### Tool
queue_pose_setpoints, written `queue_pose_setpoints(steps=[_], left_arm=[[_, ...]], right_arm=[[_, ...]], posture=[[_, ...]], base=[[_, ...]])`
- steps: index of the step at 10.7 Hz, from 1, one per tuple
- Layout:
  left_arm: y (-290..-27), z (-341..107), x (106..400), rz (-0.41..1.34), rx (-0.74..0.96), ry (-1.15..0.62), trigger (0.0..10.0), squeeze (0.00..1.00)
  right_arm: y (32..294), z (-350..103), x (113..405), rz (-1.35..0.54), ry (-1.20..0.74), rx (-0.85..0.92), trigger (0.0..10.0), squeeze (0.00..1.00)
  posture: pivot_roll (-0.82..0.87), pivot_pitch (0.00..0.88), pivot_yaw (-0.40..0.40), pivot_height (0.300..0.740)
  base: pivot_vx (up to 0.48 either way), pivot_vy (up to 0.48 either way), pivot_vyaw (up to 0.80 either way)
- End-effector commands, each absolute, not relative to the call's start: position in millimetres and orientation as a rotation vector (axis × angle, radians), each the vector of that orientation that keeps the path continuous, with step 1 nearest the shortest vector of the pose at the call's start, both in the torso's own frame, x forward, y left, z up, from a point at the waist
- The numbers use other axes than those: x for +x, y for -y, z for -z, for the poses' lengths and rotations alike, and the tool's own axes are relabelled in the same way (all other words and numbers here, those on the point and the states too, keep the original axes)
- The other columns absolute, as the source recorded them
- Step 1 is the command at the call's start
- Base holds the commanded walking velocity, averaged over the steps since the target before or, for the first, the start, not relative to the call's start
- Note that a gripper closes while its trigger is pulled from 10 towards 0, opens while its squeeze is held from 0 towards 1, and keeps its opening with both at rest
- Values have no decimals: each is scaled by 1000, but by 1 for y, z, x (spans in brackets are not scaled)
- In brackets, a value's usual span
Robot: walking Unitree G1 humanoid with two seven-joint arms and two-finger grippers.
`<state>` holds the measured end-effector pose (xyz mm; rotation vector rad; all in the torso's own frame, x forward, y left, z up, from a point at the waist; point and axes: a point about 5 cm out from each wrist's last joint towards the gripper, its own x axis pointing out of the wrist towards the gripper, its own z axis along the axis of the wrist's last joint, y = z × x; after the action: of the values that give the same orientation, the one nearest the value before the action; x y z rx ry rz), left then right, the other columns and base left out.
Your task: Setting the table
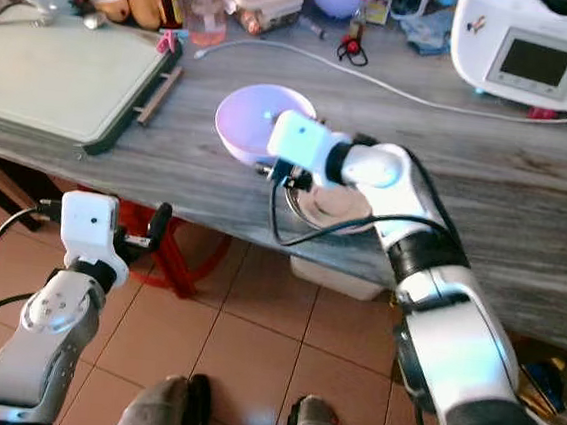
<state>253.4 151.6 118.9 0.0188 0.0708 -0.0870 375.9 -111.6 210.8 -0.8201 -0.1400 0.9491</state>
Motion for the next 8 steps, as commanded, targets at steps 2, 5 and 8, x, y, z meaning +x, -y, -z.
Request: queue_pose_setpoints(steps=[2,5,8], left_arm=[[-157,-118,252,65,3,-64,10000,0],[-157,-122,253,63,-1,-43,10000,0],[-156,-124,255,70,-1,-30,10000,0]], right_arm=[[118,-224,363,-891,238,-682,10000,1000],[145,-216,332,-554,344,-415,10000,800],[178,-188,303,-175,266,-175,10000,0]], posture=[[-40,137,45,740],[-47,132,41,740],[-55,120,48,740]], base=[[0,0,0],[-82,0,0],[-292,0,0]])
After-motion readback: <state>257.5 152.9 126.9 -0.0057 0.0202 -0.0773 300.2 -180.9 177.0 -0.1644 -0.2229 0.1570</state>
